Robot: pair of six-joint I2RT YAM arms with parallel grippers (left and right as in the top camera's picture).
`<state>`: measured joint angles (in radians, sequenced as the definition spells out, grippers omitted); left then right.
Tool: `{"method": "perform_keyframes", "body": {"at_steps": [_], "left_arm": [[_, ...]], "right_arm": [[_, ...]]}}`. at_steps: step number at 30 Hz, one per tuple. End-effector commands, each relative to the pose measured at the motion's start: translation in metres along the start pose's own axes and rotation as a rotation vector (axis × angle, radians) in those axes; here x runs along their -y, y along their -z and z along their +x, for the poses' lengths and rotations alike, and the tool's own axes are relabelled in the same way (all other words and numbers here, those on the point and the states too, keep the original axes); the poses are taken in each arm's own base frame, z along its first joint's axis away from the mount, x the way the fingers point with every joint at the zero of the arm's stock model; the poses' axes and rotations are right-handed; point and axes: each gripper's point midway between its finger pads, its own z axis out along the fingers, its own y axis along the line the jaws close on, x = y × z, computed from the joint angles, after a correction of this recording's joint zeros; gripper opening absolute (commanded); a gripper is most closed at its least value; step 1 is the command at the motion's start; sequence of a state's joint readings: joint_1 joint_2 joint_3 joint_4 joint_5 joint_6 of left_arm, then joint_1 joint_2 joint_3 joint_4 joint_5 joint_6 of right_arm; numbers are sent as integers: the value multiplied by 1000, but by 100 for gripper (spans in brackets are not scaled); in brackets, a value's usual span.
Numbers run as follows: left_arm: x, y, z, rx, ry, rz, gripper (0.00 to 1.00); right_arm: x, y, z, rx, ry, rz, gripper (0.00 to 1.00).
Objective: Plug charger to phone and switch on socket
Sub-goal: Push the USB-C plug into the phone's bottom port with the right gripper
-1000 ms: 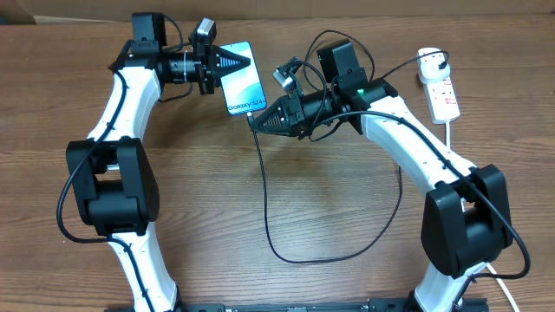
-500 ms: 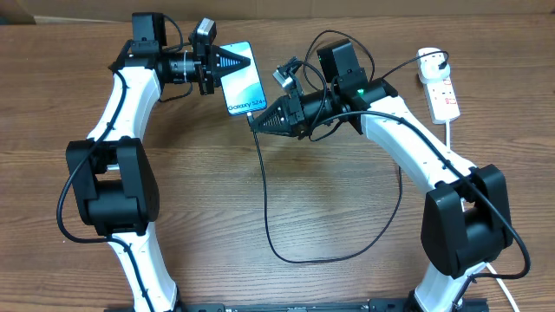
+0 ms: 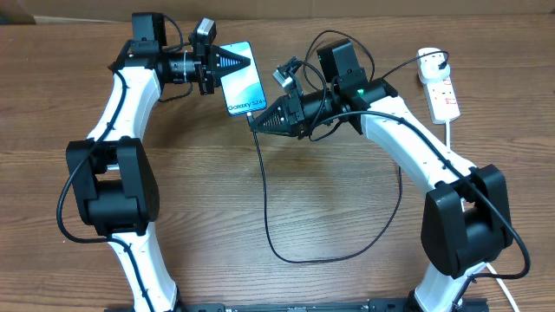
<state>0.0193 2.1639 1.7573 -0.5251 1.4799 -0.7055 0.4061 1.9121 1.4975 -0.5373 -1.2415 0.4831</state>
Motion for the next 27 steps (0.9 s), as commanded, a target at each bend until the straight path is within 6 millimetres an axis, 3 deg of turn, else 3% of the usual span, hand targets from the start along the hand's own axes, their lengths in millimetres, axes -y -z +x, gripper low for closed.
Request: {"method": "perform_keyframes", "body": {"at_steps": [1, 27], "left_arm": [[5, -6, 4, -37, -18, 27, 4], [12, -6, 10, -70, -34, 68, 4]], "right_arm": [[-24, 7, -4, 24, 62, -8, 4], [-26, 10, -7, 31, 74, -19, 4]]}}
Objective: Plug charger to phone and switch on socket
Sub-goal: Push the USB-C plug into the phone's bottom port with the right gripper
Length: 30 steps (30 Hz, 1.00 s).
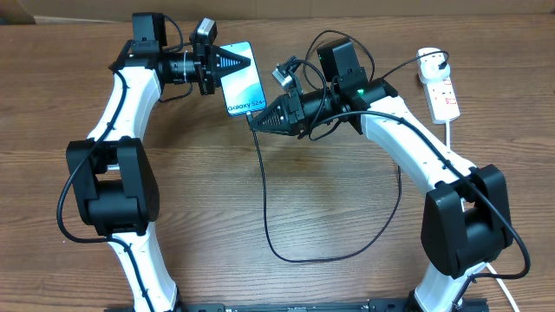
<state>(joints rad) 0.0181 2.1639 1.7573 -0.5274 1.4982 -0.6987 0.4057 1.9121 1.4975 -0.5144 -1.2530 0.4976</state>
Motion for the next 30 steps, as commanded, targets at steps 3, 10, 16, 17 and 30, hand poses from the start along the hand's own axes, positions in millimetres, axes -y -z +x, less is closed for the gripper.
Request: {"method": "perform_keyframes", "body": {"at_steps": [3, 10, 16, 17, 30], "left_arm": [[10, -6, 8, -60, -30, 55, 4], [10, -10, 9, -68, -33, 56, 4], [10, -13, 11, -75, -34, 56, 4], [10, -14, 11, -77, -34, 56, 4], [11, -18, 13, -87, -34, 56, 4]], "right_arm": [[-21, 9, -7, 39, 66, 7, 4], [-24, 10, -12, 52, 65, -1, 4], [-23, 10, -16, 68, 69, 10, 4], [-22, 10, -17, 73, 60, 16, 4], [-23, 10, -19, 82, 69, 19, 4]]}}
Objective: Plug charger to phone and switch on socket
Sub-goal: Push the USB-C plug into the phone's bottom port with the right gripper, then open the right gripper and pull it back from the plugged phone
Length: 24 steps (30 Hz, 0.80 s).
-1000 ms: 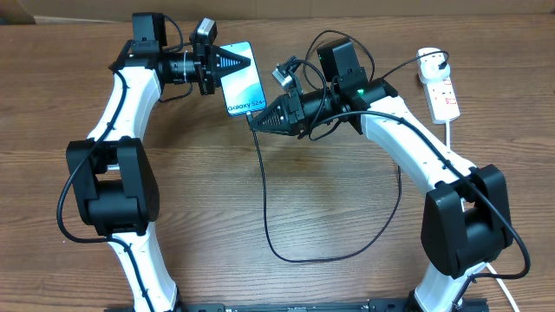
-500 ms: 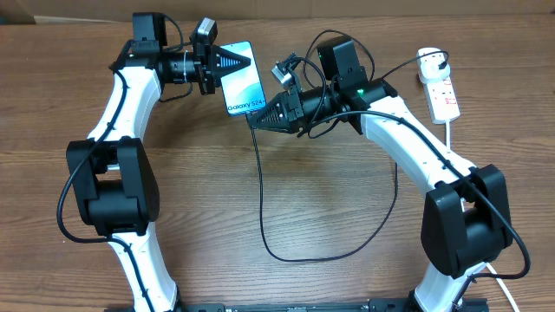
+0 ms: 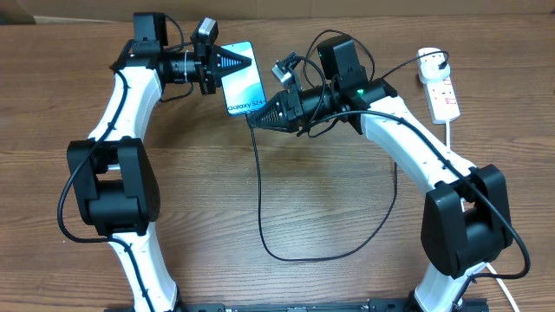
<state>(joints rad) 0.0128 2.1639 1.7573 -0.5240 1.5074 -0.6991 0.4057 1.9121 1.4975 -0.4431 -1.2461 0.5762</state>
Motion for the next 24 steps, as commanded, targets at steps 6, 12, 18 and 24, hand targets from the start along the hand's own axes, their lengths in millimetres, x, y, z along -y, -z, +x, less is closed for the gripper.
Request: {"method": "perform_keyframes", "body": {"at_steps": [6, 12, 18, 24], "left_arm": [[10, -15, 12, -82, -31, 56, 4], [10, -13, 11, -77, -35, 56, 4], [7, -10, 6, -50, -39, 33, 4], [6, -6, 3, -36, -39, 29, 4]], "right_arm": [[-16, 10, -13, 71, 77, 38, 4], [-19, 10, -10, 57, 77, 21, 13], [-24, 10, -6, 35, 86, -6, 19], [-20, 17, -10, 51, 91, 2, 33]]}}
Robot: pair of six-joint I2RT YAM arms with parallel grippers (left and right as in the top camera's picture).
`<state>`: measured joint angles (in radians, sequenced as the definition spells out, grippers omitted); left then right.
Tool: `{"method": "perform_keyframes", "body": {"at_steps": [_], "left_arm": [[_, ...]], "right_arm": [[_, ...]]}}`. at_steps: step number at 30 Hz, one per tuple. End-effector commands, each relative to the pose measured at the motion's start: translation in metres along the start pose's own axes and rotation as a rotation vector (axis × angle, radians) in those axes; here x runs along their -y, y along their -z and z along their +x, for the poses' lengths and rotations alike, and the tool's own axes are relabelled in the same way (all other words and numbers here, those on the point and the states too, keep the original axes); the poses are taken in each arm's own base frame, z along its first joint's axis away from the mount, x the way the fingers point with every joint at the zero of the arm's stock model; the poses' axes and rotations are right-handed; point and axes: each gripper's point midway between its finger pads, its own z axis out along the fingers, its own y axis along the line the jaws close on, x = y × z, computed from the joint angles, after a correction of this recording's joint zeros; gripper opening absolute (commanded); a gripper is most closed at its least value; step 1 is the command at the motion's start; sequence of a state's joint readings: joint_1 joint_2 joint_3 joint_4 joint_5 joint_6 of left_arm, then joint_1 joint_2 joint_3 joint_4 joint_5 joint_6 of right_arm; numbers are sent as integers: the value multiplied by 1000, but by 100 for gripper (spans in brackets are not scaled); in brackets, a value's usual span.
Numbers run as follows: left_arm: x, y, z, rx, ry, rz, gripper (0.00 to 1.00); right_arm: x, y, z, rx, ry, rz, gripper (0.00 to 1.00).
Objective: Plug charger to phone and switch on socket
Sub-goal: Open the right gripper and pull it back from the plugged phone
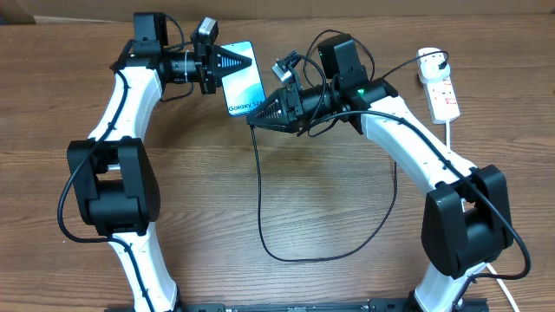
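A phone (243,82) with a light blue screen lies face up at the back of the table. My left gripper (249,61) presses on its top end, fingers together on the screen. My right gripper (254,115) is at the phone's bottom edge, shut on the black charger plug. The black cable (260,199) runs from there down the table in a loop and back up behind the right arm. A white socket strip (442,95) with a white plug (431,62) in it lies at the back right, apart from both grippers.
The white lead (450,132) of the socket strip runs along the right side toward the front. A cardboard wall (286,7) closes the back edge of the table.
My right gripper has shifted slightly left and toward the phone's bottom edge with the plug. The cable loop has followed a little. The left gripper and phone stay put.
At first my left gripper held the phone's top and my right gripper held the plug just below and right of the phone's bottom edge. It stayed there, then edged up and left, and now sits against the bottom edge.
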<state>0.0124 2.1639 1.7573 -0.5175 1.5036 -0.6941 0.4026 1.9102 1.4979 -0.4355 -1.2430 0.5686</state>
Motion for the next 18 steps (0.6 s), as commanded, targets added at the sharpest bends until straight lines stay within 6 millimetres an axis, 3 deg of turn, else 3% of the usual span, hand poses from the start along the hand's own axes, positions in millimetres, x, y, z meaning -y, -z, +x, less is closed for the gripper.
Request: {"method": "perform_keyframes", "body": {"at_steps": [1, 9, 18], "left_arm": [[6, -5, 4, -37, -28, 31, 4], [6, -5, 4, -37, -41, 32, 4], [0, -7, 0, -15, -158, 0, 4]], "right_arm": [[-18, 19, -9, 50, 70, 4, 34], [3, 37, -14, 97, 62, 79, 40], [56, 71, -18, 185, -9, 316, 46]]}}
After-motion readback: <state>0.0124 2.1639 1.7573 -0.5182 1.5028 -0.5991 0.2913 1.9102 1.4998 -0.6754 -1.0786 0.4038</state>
